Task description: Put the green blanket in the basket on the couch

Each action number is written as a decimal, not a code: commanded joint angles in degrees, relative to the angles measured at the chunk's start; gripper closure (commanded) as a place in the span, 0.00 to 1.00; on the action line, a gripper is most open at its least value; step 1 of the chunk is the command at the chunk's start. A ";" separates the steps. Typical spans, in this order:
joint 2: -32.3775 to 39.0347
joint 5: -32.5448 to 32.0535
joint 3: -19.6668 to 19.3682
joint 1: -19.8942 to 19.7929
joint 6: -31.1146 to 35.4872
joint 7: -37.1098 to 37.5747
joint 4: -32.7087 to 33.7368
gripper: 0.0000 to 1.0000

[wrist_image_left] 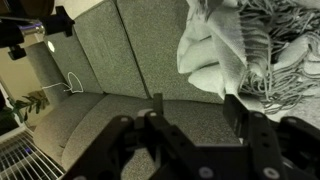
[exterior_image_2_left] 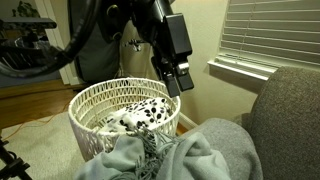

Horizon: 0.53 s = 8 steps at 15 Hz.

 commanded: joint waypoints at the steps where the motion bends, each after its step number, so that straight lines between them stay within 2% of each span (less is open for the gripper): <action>1: -2.43 1.59 0.85 -0.14 2.53 -0.45 -2.03 0.05; 3: -3.01 2.76 1.43 0.24 3.04 -0.44 -2.39 0.00; 8: -5.31 6.36 3.16 0.95 3.11 -1.84 -3.13 0.00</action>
